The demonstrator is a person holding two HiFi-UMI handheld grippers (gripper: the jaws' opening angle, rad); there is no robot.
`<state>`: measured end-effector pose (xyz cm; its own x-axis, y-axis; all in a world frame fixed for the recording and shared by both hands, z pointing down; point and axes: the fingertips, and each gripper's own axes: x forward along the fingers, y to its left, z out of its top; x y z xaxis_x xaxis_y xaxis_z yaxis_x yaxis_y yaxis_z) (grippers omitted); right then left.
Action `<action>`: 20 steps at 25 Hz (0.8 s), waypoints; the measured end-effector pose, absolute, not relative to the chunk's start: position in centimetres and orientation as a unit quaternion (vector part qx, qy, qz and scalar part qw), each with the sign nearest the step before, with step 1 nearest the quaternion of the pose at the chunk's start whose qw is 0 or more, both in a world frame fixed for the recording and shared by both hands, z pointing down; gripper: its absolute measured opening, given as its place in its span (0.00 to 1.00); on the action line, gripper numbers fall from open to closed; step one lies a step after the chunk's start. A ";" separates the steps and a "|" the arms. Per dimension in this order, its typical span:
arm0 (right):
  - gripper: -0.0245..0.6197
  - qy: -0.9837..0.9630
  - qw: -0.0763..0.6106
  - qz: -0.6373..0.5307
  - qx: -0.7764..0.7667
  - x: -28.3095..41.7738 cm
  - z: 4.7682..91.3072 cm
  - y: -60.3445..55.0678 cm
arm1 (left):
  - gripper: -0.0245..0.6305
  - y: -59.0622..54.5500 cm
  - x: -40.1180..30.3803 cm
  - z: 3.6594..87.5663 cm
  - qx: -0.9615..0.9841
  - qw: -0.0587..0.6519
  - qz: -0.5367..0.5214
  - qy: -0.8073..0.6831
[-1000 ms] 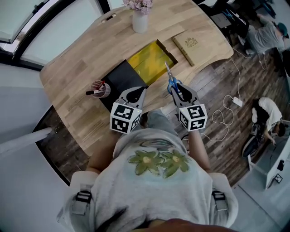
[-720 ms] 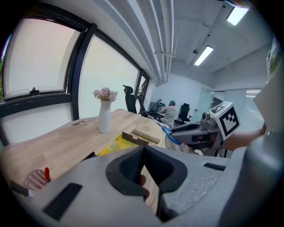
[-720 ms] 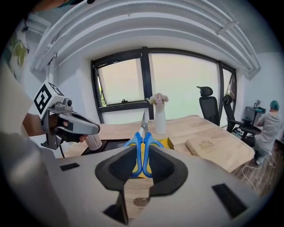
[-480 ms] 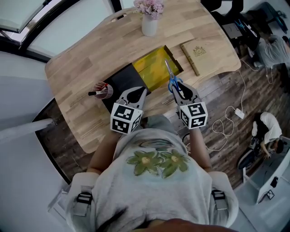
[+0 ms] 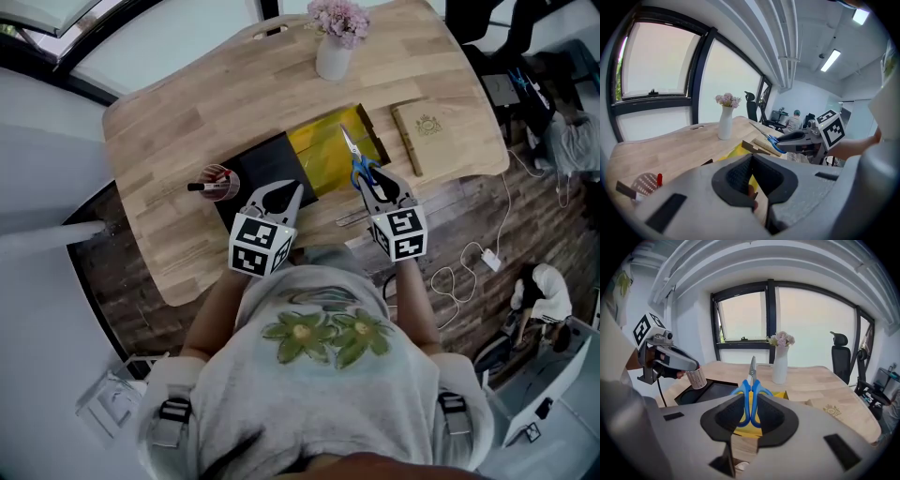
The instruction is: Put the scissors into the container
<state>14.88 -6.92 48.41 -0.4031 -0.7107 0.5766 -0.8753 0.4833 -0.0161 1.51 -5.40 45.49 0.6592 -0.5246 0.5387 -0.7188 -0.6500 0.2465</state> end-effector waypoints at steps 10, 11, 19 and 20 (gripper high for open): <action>0.17 -0.834 0.280 0.162 0.446 14.6 50.5 -9.0 | 0.05 -6.7 1.6 46.3 0.871 0.238 0.215 -0.372; 0.17 -0.835 0.283 0.162 0.444 14.6 50.7 -9.1 | 0.05 -6.8 1.7 46.3 0.870 0.240 0.216 -0.373; 0.17 -0.839 0.299 0.163 0.424 14.8 51.9 -9.9 | 0.05 -7.3 2.0 46.8 0.865 0.245 0.217 -0.380; 0.17 -0.839 0.301 0.164 0.422 14.8 52.1 -10.0 | 0.05 -7.3 2.0 46.8 0.865 0.246 0.217 -0.381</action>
